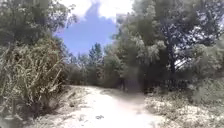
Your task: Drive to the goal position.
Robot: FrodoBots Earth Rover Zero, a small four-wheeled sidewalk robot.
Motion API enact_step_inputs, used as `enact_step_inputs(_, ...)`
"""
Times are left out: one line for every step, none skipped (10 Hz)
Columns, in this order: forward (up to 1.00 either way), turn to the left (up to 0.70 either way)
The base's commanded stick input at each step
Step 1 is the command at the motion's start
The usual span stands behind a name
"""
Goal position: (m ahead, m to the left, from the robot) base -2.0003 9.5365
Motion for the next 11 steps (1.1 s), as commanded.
enact_step_inputs(0.00, 0.00)
enact_step_inputs(0.00, 0.00)
enact_step_inputs(0.00, 0.00)
enact_step_inputs(0.00, 0.00)
enact_step_inputs(0.55, 0.00)
enact_step_inputs(0.70, 0.00)
enact_step_inputs(0.70, 0.00)
enact_step_inputs(0.70, 0.00)
enact_step_inputs(0.70, 0.00)
enact_step_inputs(0.70, 0.00)
enact_step_inputs(0.70, 0.00)
